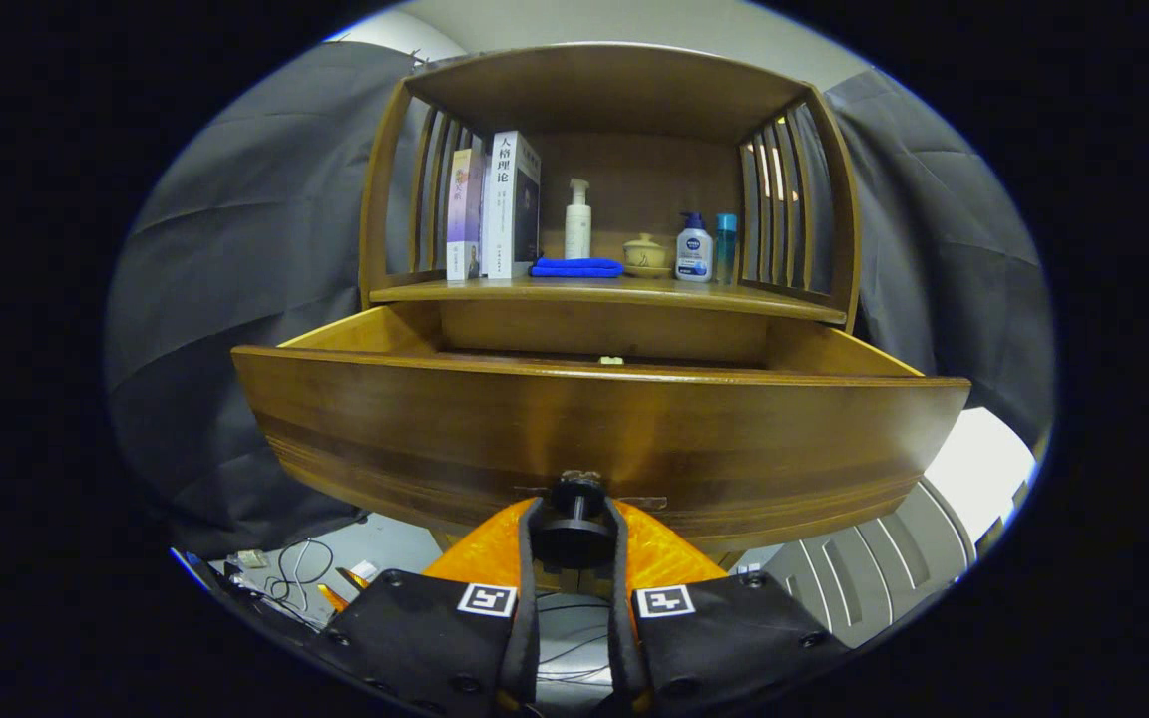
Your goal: Pull open the drawer, take out the items inside it, and place them on the countertop above the cabinet.
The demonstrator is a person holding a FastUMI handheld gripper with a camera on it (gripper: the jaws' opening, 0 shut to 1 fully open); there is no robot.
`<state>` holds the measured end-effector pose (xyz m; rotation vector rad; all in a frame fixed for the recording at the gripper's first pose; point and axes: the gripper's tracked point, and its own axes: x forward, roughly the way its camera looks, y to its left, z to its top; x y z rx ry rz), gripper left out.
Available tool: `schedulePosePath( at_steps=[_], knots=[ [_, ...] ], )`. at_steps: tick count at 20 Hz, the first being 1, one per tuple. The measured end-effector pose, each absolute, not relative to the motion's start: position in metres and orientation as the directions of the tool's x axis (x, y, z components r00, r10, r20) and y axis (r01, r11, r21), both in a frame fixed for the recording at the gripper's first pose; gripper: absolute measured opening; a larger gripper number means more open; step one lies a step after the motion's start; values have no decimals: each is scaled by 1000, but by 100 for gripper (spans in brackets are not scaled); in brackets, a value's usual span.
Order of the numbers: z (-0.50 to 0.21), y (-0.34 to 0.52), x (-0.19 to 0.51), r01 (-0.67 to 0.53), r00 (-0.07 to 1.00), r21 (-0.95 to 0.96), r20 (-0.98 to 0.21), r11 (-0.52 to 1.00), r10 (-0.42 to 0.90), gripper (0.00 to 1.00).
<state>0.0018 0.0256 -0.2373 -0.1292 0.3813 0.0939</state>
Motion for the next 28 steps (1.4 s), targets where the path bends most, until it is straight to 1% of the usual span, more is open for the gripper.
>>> schedulePosePath(
  at_steps=[6,12,14,17,19,22,28],
  knots=[
    [-239,27,-14,-139,922,-111,-377,984,88,30],
    [-241,28,-14,-141,912,-96,-400,985,91,30],
    [-239,27,-17,-143,910,-96,-405,985,92,44],
    [-222,25,-22,-154,925,-102,-365,983,108,64],
    [-218,22,-29,-173,916,-93,-381,980,126,78],
    [-193,5,-35,-146,924,-101,-370,984,99,99],
    [-142,0,-29,-154,938,-90,-325,984,117,98]
  ],
)
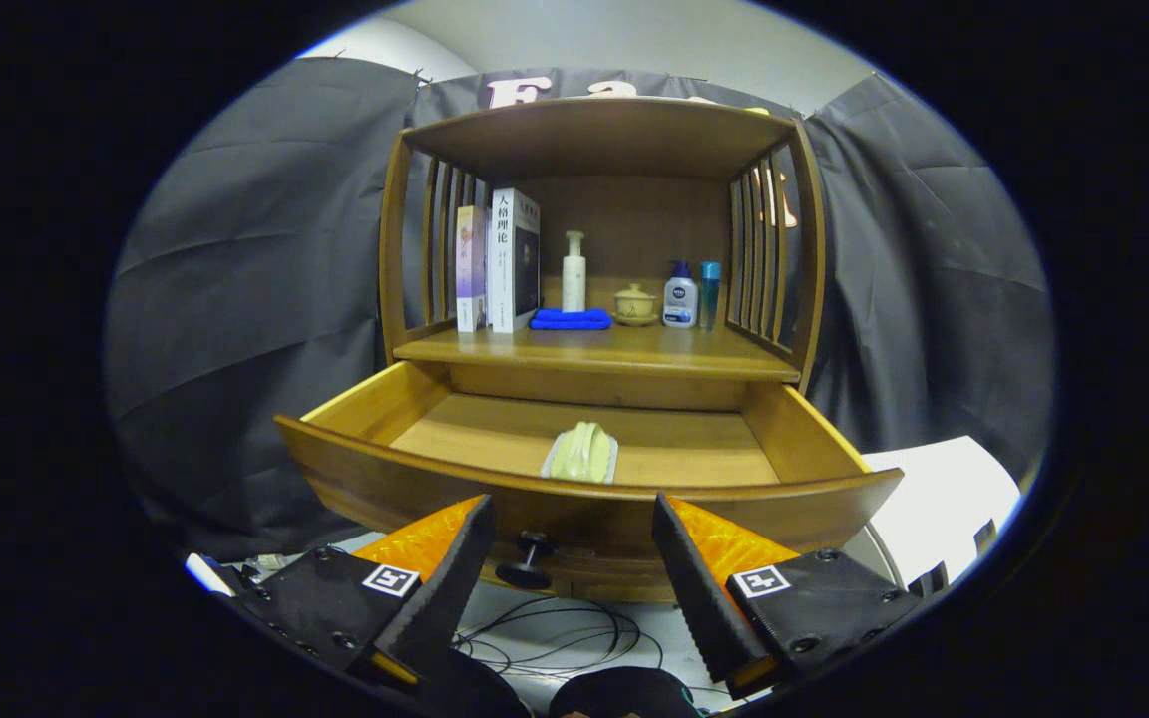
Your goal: Pull open the drawer, take out the items inside it, and place them on the countertop above the cabinet.
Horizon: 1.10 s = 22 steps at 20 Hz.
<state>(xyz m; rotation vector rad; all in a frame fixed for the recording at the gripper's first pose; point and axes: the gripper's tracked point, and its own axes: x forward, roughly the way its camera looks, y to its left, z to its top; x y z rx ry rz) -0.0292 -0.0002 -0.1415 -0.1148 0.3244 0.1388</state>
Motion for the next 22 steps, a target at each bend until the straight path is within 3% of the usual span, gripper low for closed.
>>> schedulePosePath(
  at_steps=[12,22],
  knots=[
    [-69,3,14,-174,961,-212,-248,962,119,98],
    [-64,10,63,-254,910,-143,-371,957,186,98]
  ],
)
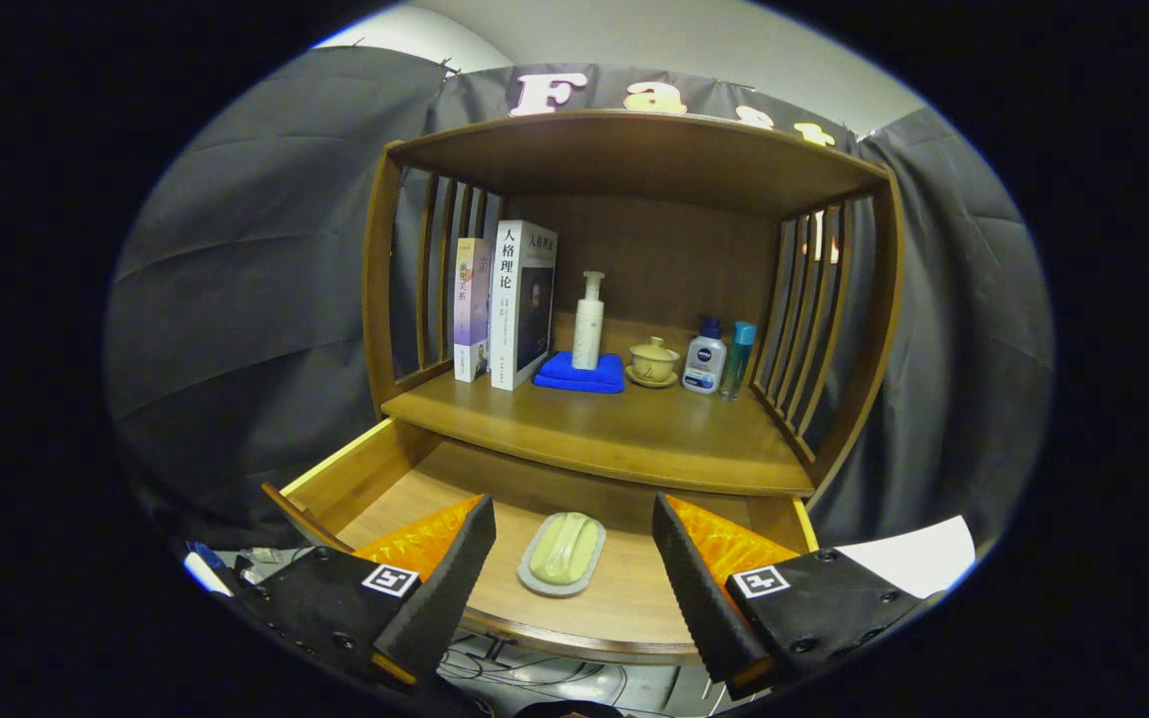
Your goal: Pull open the drawer, take out the items inside it, and place them on the countertop above the cabinet.
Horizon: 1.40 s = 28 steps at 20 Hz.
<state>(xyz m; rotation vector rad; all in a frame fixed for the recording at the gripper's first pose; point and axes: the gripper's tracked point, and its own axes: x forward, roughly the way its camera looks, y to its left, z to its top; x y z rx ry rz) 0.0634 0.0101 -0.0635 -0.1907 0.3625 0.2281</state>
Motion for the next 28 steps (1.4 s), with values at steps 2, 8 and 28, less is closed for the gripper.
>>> schedulePosePath(
  at_steps=[2,8,28],
  knots=[
    [-62,12,74,-259,902,-123,-386,958,194,98],
    [-102,27,115,-280,830,-75,-520,957,202,98],
    [-223,17,163,-318,449,-60,-888,946,94,65]
  ],
)
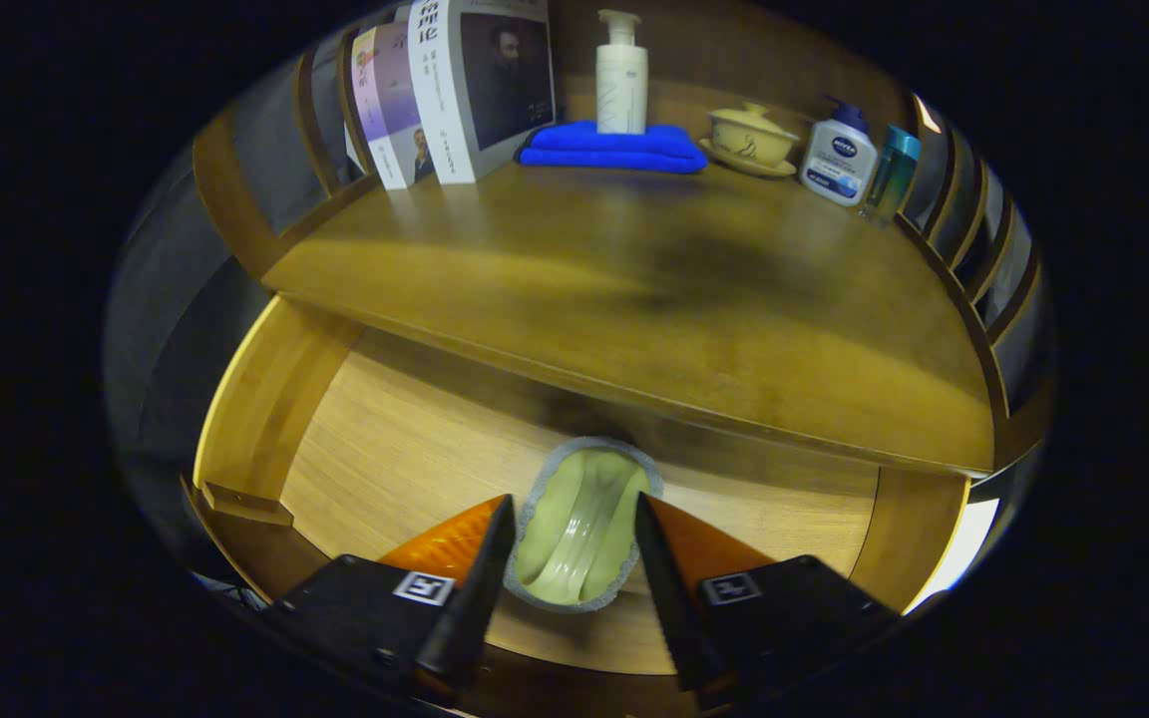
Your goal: Pull open the drawer, take out the items inside it, and place them on the countertop above the cabinet.
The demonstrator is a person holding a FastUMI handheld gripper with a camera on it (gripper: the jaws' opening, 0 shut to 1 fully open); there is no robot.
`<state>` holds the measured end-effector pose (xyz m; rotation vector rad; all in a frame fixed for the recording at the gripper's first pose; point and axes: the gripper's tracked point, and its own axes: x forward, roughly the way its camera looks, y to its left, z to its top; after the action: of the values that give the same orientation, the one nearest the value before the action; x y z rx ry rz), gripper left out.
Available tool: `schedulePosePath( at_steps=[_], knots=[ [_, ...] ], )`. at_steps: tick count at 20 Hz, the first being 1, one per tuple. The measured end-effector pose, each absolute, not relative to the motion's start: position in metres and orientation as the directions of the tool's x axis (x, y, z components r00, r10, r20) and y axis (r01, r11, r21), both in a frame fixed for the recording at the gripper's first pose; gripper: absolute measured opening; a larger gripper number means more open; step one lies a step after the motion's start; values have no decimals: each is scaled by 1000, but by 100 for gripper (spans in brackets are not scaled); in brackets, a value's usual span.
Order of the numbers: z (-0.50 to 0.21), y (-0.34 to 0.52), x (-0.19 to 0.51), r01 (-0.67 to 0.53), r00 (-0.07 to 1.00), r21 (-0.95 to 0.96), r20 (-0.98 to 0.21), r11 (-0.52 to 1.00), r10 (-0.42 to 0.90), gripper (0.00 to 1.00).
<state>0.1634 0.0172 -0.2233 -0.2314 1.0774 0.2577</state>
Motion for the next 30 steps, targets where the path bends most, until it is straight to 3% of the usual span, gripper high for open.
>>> schedulePosePath(
  at_steps=[3,6,7,8,13,18,23,30],
  knots=[
    [-227,15,162,-323,421,-63,-903,945,84,49],
    [-226,21,160,-322,425,-8,-895,947,137,20],
    [-220,26,156,-339,423,24,-889,941,175,21],
    [-219,31,150,-351,419,55,-884,935,209,14],
    [-183,28,128,-383,438,95,-857,919,271,14],
    [-116,20,122,-384,530,135,-778,914,338,14],
    [-65,7,156,-338,645,118,-693,934,322,13],
    [-47,-1,228,-207,761,129,-602,970,242,13]
  ],
)
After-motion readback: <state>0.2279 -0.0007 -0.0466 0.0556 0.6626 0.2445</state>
